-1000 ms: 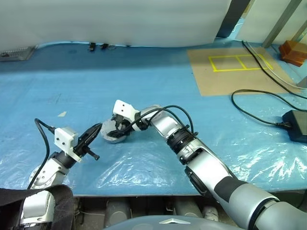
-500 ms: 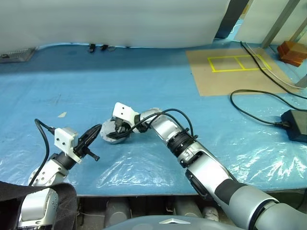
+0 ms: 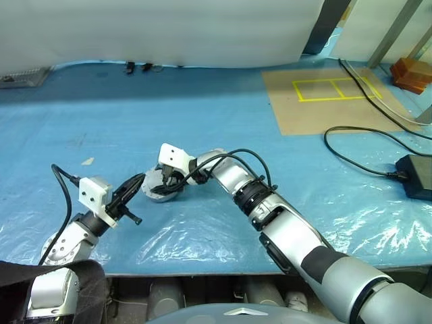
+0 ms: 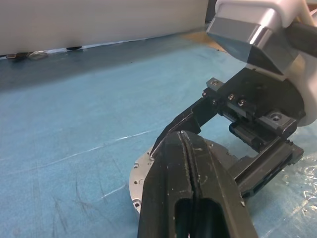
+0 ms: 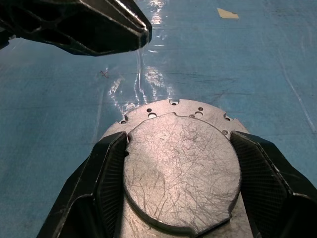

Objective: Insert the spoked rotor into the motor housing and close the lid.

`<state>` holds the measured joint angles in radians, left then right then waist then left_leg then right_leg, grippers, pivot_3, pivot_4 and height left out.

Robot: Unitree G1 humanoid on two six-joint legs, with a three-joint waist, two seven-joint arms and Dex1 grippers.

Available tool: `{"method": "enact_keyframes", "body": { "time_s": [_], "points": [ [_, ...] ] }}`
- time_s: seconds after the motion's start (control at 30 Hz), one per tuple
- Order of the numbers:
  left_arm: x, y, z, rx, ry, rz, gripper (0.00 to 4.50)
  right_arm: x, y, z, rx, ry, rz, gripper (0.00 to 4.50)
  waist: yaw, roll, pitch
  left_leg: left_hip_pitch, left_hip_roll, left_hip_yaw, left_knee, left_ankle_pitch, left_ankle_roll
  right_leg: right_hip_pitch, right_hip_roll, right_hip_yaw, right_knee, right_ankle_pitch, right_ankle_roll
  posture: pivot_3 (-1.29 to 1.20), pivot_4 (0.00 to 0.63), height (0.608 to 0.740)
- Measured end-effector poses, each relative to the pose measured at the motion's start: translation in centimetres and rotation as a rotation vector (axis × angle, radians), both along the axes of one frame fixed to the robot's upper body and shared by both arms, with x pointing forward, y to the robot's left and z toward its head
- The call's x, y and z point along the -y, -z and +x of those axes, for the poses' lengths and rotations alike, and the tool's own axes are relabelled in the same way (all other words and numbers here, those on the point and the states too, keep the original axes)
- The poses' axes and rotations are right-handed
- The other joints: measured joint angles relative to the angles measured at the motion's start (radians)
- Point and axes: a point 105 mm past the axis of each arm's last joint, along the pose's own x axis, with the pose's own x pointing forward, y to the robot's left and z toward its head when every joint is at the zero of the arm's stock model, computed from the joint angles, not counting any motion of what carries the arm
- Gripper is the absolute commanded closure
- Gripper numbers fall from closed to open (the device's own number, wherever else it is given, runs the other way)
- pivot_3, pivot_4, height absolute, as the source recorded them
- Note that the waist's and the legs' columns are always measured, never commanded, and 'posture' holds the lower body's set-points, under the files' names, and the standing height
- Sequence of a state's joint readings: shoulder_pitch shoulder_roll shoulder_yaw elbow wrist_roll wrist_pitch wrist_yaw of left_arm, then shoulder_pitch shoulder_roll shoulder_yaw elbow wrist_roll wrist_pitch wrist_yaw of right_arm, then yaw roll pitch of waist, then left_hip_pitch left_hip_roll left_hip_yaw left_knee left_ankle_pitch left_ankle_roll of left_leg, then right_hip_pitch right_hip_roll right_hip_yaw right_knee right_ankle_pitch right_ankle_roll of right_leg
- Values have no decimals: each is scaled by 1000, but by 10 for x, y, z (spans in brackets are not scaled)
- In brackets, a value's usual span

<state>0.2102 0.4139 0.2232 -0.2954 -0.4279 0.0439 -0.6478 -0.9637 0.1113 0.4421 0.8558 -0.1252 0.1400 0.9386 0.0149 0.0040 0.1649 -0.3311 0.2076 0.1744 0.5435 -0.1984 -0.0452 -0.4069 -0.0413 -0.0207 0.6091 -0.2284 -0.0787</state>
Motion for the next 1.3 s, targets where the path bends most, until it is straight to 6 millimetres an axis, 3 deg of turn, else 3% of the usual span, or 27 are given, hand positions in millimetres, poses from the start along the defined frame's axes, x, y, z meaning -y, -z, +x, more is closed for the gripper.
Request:
{"method": "enact_keyframes", "body": {
  "time_s": [0.97, 1.3],
  "points": [
    [3, 5, -1, -33, 11, -5, 4500, 0, -7, 4, -60, -40, -9, 1528, 5, 0, 0, -2, 0, 0, 1, 0, 0, -3, 0, -1, -1, 1, -2, 0, 150, 740],
    [3, 6, -2, -38, 15, -4, 4500, -1, -15, 4, -99, -41, -5, 1528, 7, -1, 1, -15, 1, 0, 2, 0, 0, -15, 0, -3, 0, 1, -2, 0, 150, 740]
  ]
}}
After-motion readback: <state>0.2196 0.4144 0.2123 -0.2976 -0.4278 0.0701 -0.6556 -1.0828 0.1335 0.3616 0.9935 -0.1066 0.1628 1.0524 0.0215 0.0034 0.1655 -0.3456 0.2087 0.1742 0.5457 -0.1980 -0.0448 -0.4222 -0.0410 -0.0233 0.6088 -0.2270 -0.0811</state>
